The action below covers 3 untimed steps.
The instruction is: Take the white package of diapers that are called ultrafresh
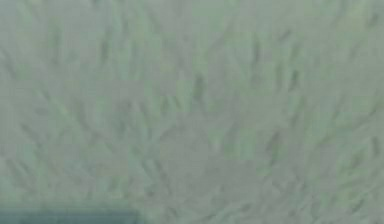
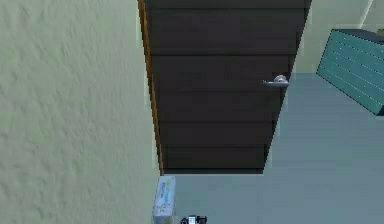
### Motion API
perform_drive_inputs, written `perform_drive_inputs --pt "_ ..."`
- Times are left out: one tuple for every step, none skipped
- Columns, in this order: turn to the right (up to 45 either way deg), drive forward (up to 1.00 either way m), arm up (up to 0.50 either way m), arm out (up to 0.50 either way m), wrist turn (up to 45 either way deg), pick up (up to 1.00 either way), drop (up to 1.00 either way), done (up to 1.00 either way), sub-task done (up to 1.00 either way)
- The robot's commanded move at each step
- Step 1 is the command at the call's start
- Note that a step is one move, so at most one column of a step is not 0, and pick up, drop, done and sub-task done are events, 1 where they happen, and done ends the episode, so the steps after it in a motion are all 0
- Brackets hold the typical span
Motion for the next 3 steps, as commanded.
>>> perform_drive_inputs --pt "0.0 0.00 0.00 0.00 45.0 0.00 0.00 0.00 0.00" --pt "0.0 0.00 0.00 0.00 45.0 0.00 0.00 0.00 0.00" --pt "0.0 0.00 0.00 0.00 45.0 0.00 0.00 0.00 0.00"
